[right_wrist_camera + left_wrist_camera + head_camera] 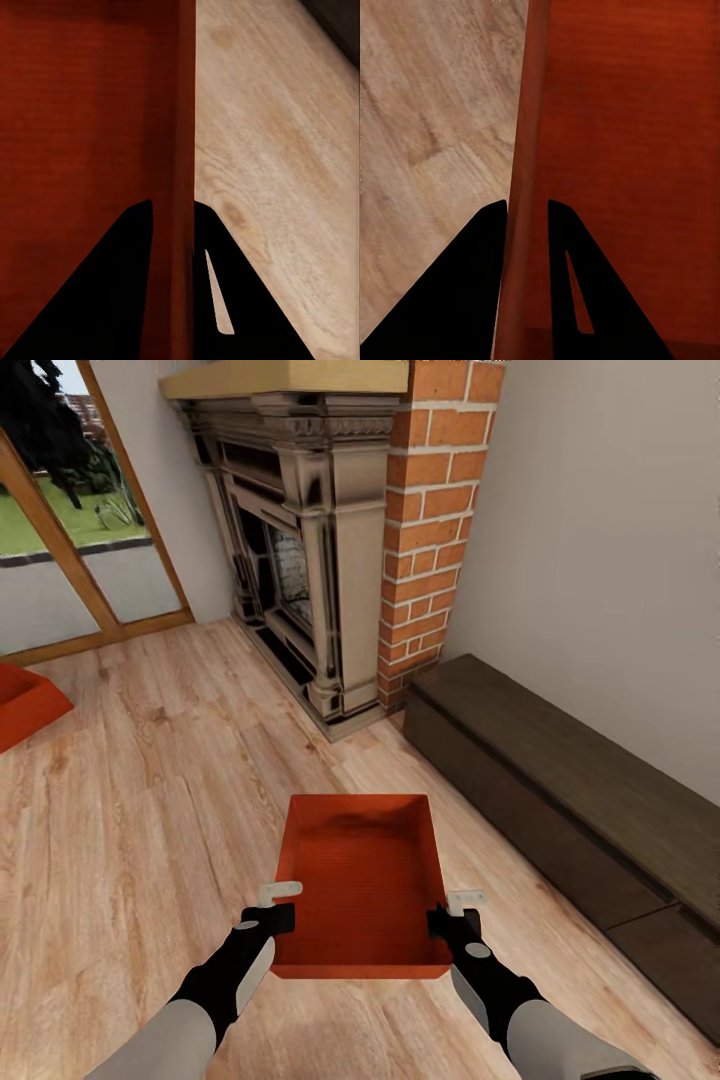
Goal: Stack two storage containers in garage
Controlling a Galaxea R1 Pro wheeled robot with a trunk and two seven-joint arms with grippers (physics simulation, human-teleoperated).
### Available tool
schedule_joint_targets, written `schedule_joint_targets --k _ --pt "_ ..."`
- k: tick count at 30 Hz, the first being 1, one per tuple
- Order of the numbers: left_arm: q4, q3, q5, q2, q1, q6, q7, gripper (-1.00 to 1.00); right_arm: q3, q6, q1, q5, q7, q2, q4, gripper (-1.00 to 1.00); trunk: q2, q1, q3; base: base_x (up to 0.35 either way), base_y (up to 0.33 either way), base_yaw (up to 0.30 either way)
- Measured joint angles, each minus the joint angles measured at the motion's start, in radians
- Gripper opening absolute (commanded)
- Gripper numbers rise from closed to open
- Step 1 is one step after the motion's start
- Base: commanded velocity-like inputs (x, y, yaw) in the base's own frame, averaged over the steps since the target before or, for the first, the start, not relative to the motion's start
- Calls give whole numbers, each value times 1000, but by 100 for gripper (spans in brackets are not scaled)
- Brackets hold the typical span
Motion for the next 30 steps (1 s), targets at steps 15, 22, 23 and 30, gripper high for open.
schedule_joint_targets --k 15,22,23,30 --pt "1 1 3 1 0 1 0 -100 1 9 0 3 -6 3 -3 -100 105 -58 58 0 0 -37" --pt "3 1 4 1 0 0 0 -100 -2 10 0 7 -3 2 -2 -100 154 -84 90 0 0 -65" --pt "3 1 4 1 0 0 0 -100 -3 10 0 7 -3 2 -2 -100 161 -88 95 0 0 -29" --pt "4 1 4 1 0 0 0 -100 -3 10 0 8 -3 2 -2 -100 210 -115 128 0 0 -6"
